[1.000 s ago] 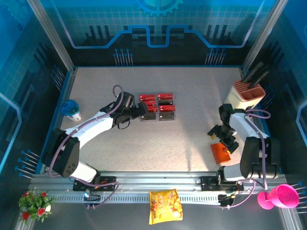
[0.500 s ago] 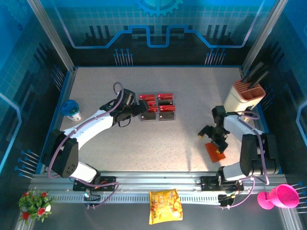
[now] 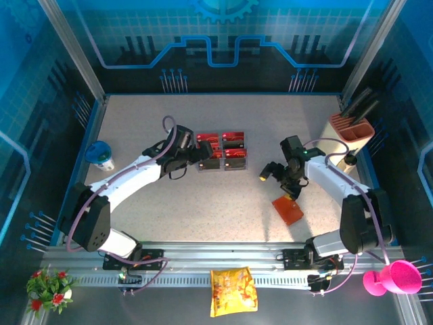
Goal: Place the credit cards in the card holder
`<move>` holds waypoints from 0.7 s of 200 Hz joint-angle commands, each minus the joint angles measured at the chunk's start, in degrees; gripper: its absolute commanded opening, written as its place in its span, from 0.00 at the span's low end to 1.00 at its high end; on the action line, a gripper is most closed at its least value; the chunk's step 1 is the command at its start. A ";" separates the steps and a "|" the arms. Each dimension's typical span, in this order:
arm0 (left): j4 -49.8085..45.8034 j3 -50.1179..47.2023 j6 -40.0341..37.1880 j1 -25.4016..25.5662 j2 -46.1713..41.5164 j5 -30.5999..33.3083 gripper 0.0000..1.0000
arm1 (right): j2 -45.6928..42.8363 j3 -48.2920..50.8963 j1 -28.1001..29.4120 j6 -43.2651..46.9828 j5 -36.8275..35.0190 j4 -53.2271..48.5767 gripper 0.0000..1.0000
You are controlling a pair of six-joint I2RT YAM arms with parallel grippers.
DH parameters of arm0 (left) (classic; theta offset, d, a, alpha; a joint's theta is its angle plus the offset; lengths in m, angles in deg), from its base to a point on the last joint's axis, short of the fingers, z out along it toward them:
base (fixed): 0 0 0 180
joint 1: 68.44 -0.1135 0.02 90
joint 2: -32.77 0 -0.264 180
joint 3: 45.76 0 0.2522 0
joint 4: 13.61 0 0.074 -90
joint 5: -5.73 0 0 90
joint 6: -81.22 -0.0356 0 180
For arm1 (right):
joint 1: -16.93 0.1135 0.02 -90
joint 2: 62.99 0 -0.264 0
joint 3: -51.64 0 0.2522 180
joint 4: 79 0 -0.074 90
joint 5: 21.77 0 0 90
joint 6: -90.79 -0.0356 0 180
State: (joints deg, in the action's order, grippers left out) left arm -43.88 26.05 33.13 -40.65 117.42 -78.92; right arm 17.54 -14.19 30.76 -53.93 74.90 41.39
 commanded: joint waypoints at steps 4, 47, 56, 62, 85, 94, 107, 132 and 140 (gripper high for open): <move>-1.19 1.86 0.01 1.19 0.47 0.98 0.99 | -3.39 3.46 -5.16 3.79 -3.90 -6.13 1.00; -2.24 2.95 0.01 2.70 0.96 1.68 0.99 | -6.52 8.37 -16.00 9.48 -6.68 -6.69 1.00; -2.62 3.17 -0.03 3.09 1.02 1.77 0.99 | -5.84 8.70 -16.98 10.30 -6.35 -6.26 1.00; -2.81 3.34 -0.07 3.21 1.03 1.86 0.99 | -5.15 8.74 -17.22 10.83 -5.86 -5.75 1.00; -3.79 4.13 -0.32 3.82 1.23 1.95 0.99 | -2.18 8.93 -17.01 11.80 -2.45 -3.27 1.00; -4.14 4.51 -0.41 4.06 1.40 1.97 0.99 | -1.34 9.05 -16.56 12.07 -1.08 -2.34 1.00; -4.63 5.03 -0.60 4.36 1.67 1.98 0.99 | -0.33 9.34 -15.53 12.10 1.15 -1.00 1.00; -5.23 6.06 -0.87 4.77 2.35 1.94 0.99 | 0.89 9.97 -11.84 10.94 6.28 2.02 0.97; -5.44 6.33 -0.95 4.83 2.62 1.86 0.99 | 0.95 10.03 -10.17 10.12 7.72 2.95 0.97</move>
State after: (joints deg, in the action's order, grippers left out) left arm -46.88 29.89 33.11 -36.49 118.90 -77.96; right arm 17.69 -5.03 16.48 -43.11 75.73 41.15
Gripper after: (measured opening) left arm 0.992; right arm 0.975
